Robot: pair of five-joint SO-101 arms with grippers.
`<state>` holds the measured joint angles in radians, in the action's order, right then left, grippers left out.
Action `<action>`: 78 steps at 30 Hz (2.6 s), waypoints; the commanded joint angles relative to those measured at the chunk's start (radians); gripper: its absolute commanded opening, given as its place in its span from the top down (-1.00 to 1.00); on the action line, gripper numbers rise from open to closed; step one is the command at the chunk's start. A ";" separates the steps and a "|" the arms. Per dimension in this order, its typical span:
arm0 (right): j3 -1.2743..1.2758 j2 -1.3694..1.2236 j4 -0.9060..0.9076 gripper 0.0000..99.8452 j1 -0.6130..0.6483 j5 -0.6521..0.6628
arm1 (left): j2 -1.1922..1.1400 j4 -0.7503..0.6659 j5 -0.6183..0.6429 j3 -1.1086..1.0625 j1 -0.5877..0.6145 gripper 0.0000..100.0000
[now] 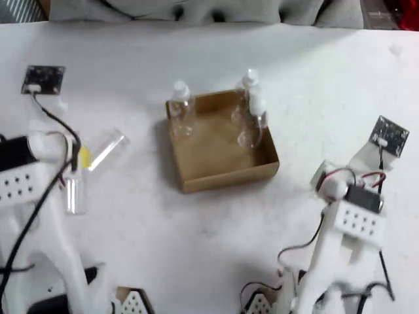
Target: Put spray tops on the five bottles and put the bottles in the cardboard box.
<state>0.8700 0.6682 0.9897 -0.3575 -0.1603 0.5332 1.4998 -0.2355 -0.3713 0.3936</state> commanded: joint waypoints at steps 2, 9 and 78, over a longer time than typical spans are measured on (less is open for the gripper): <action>-0.135 -0.182 -0.002 0.68 -0.012 -0.032 | 0.153 -0.080 0.015 -0.118 -0.018 0.96; -0.319 -0.449 -0.004 0.68 -0.012 -0.127 | 0.213 -0.150 0.015 -0.262 -0.018 0.96; -0.370 0.538 -0.223 0.96 0.366 -0.068 | 1.300 -0.637 0.376 -0.799 -0.484 0.96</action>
<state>0.5063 1.1577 0.8976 -0.0230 -0.2401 1.8174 0.9782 0.1266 -1.1400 -0.0069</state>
